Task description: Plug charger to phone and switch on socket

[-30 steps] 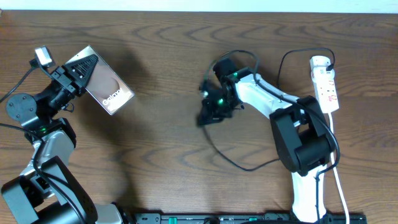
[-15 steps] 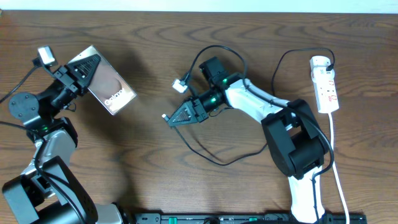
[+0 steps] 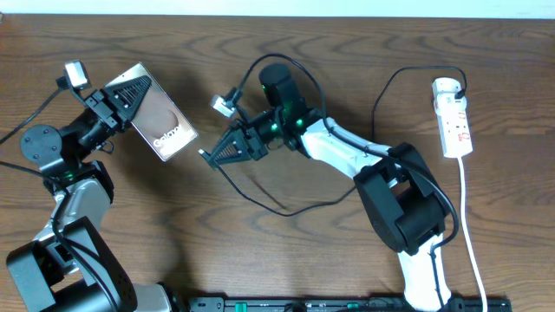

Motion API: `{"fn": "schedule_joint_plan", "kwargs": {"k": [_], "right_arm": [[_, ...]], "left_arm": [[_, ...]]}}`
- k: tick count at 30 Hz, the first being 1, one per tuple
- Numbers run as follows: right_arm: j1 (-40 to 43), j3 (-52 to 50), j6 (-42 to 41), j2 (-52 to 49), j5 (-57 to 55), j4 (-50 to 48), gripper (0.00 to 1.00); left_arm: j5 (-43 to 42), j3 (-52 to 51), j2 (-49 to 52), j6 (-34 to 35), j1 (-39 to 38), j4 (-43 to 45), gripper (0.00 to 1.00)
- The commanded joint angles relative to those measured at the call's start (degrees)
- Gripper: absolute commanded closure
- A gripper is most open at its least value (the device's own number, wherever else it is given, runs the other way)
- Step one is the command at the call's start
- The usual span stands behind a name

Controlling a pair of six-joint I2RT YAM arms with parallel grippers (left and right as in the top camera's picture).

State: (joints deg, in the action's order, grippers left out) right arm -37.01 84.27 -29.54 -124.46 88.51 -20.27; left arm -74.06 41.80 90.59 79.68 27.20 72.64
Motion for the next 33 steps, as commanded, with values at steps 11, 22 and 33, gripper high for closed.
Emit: {"fn": "schedule_joint_plan", "kwargs": {"k": [11, 22, 33], "right_arm": [[-2.7, 0.5, -21.3, -0.3, 0.4, -13.4, 0.99], [-2.7, 0.5, -25.7, -0.3, -2.8, -13.4, 0.99], [-0.4, 0.5, -25.7, -0.3, -2.7, -13.4, 0.99]], "left_arm": [[1.6, 0.6, -0.7, 0.0, -0.2, 0.7, 0.93], [2.5, 0.6, -0.7, 0.1, -2.3, 0.8, 0.93], [2.5, 0.6, -0.7, -0.5, -2.3, 0.8, 0.93]]}}
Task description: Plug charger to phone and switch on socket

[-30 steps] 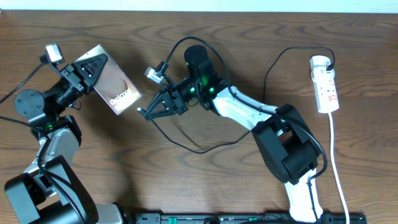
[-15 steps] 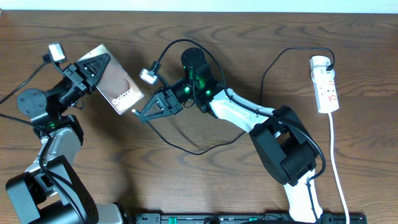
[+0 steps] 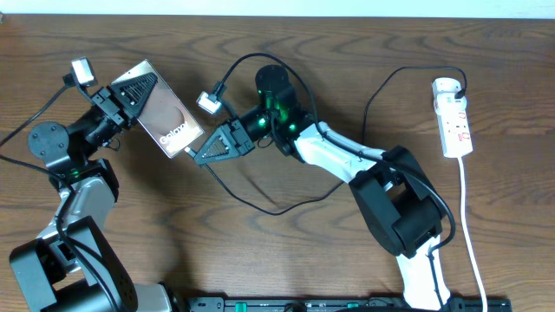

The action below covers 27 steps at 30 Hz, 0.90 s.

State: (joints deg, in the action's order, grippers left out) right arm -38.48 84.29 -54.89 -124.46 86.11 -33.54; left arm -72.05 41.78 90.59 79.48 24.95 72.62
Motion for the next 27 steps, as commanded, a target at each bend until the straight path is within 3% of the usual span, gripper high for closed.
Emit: {"fn": "schedule_joint_plan", "kwargs": {"k": [1, 27], "right_arm": [[1.3, 0.5, -0.4, -0.3, -0.2, -0.1, 0.99], [1.2, 0.5, -2.1, -0.3, -8.2, -0.2, 0.99]], "left_arm": [[0.5, 0.7, -0.7, -0.3, 0.0, 0.8, 0.93], [0.7, 0.7, -0.7, -0.3, -1.0, 0.8, 0.93]]}}
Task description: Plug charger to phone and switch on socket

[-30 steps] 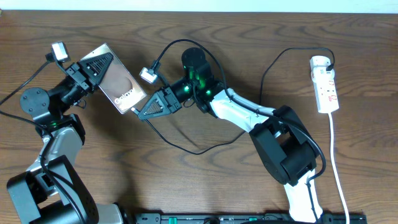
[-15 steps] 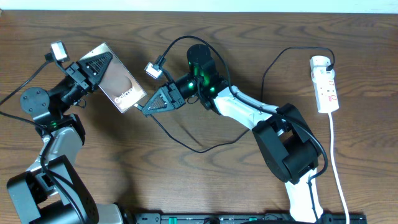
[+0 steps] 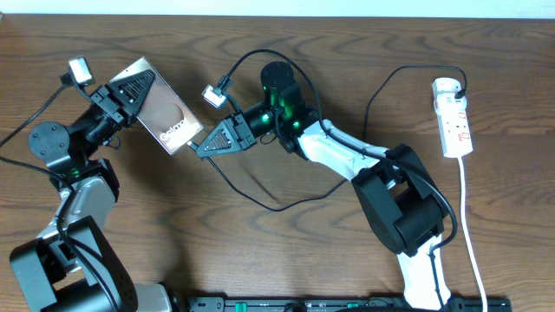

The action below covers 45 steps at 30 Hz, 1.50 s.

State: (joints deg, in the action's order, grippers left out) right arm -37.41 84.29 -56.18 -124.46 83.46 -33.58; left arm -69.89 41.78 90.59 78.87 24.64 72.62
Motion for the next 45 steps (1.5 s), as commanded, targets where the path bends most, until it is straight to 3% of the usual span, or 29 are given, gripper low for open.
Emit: {"fn": "schedule_joint_plan", "kwargs": {"k": [1, 30, 32, 35, 37, 45], "right_arm": [[0.2, 0.5, -0.8, -0.3, -5.6, -0.1, 0.99], [0.3, 0.5, -4.0, -0.3, -8.4, -4.6, 0.98], [0.3, 0.5, -4.0, -0.3, -8.3, -4.6, 0.8], [0.6, 0.5, -4.0, -0.3, -8.3, -4.6, 0.26], [0.6, 0.5, -4.0, -0.3, -8.1, -4.6, 0.01], [2.1, 0.4, -0.4, -0.3, -7.0, -2.5, 0.01]], "left_arm": [[-1.4, 0.7, -0.7, 0.3, -0.7, 0.8, 0.93], [-1.5, 0.7, -0.7, -0.7, -2.7, 0.8, 0.93], [-1.2, 0.7, -0.7, -0.8, -2.7, 0.8, 0.93], [-1.0, 0.7, -0.7, -0.8, -2.7, 0.8, 0.93], [-1.0, 0.7, -0.7, -0.8, -2.7, 0.8, 0.93], [-1.7, 0.7, -0.7, -0.8, 1.1, 0.7, 0.93]]}}
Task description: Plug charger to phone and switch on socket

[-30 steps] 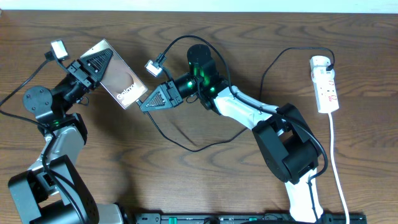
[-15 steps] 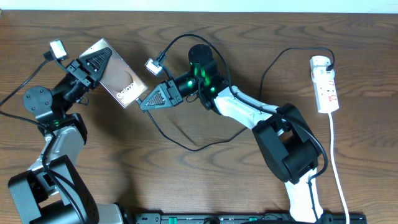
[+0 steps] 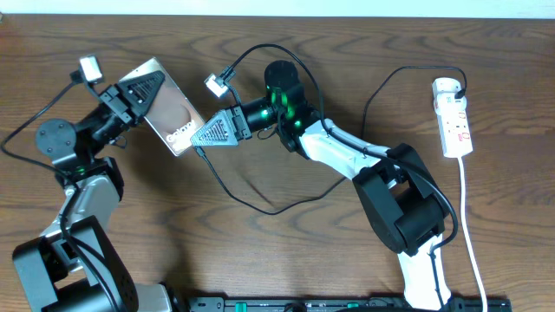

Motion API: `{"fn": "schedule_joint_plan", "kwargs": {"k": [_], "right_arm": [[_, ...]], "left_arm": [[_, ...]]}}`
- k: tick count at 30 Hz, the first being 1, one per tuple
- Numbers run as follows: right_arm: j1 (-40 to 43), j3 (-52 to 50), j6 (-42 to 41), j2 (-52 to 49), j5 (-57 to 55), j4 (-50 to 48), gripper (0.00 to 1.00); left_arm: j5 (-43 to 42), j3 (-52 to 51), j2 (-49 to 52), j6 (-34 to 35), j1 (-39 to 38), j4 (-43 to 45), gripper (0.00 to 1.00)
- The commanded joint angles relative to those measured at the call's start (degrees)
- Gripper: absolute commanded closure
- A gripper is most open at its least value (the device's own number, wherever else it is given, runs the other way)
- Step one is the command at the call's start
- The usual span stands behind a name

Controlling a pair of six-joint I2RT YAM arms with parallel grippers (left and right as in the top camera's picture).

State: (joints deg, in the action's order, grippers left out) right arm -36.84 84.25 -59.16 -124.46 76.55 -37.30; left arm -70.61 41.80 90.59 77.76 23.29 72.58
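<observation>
A phone [image 3: 171, 115] with a brown and white screen is held tilted off the table at the upper left, with my left gripper [image 3: 139, 92] shut on its far end. My right gripper [image 3: 201, 139] is shut on the black charger cable's plug, whose tip sits right at the phone's lower right end. Whether the plug is seated cannot be told. The black cable [image 3: 260, 204] loops across the table. A white socket strip [image 3: 454, 120] lies at the far right, well away from both grippers.
The brown wooden table [image 3: 286, 251] carries the cable loop in the middle. The white lead [image 3: 473, 247] of the socket strip runs down the right side. A black rail [image 3: 347, 304] lies along the front edge.
The phone in my left gripper has shifted slightly right and up. My right gripper has moved up with the plug and stays against the phone's lower end.
At first my left gripper held the phone and my right gripper held the plug a short way off to the right. Then the plug came up to the phone's lower right end. It stayed there, and both arms have now shifted slightly upward together.
</observation>
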Motion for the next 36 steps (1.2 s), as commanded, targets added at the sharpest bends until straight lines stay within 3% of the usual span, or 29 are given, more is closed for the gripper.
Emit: {"fn": "schedule_joint_plan", "kwargs": {"k": [1, 5, 10, 14, 18, 25, 29, 36], "right_arm": [[2.0, 0.5, 2.9, -0.3, -0.4, 1.6, 0.01], [5.7, 0.5, 7.1, -0.3, -3.7, 7.0, 0.01], [9.2, 0.5, 17.6, -0.3, -9.4, 21.5, 0.01], [11.1, 0.5, 28.7, -0.3, -19.7, 38.3, 0.01], [12.4, 0.5, 33.7, -0.3, -26.4, 45.9, 0.01], [14.3, 0.5, 36.1, -0.2, -31.2, 50.1, 0.01], [14.0, 2.8, 40.9, 0.5, -43.0, 58.8, 0.01], [12.2, 7.8, 44.0, 0.6, -58.2, 69.9, 0.01]], "left_arm": [[-1.2, 0.6, -0.7, 0.3, 3.2, 0.8, 0.93], [-2.5, 0.6, -0.7, 0.3, 7.6, -0.1, 0.93], [-2.4, 0.6, -0.7, -1.7, 10.2, -6.4, 0.93], [-2.0, 0.6, -0.7, -8.5, 10.2, -18.1, 0.93], [0.9, 0.6, -0.7, -18.7, 10.1, -33.5, 0.93], [10.4, 0.6, -0.7, -35.1, 10.1, -58.2, 0.93], [19.2, 0.6, -0.7, -38.5, 9.3, -67.9, 0.93], [33.1, 0.6, -0.7, -41.0, 5.5, -74.5, 0.93]]}}
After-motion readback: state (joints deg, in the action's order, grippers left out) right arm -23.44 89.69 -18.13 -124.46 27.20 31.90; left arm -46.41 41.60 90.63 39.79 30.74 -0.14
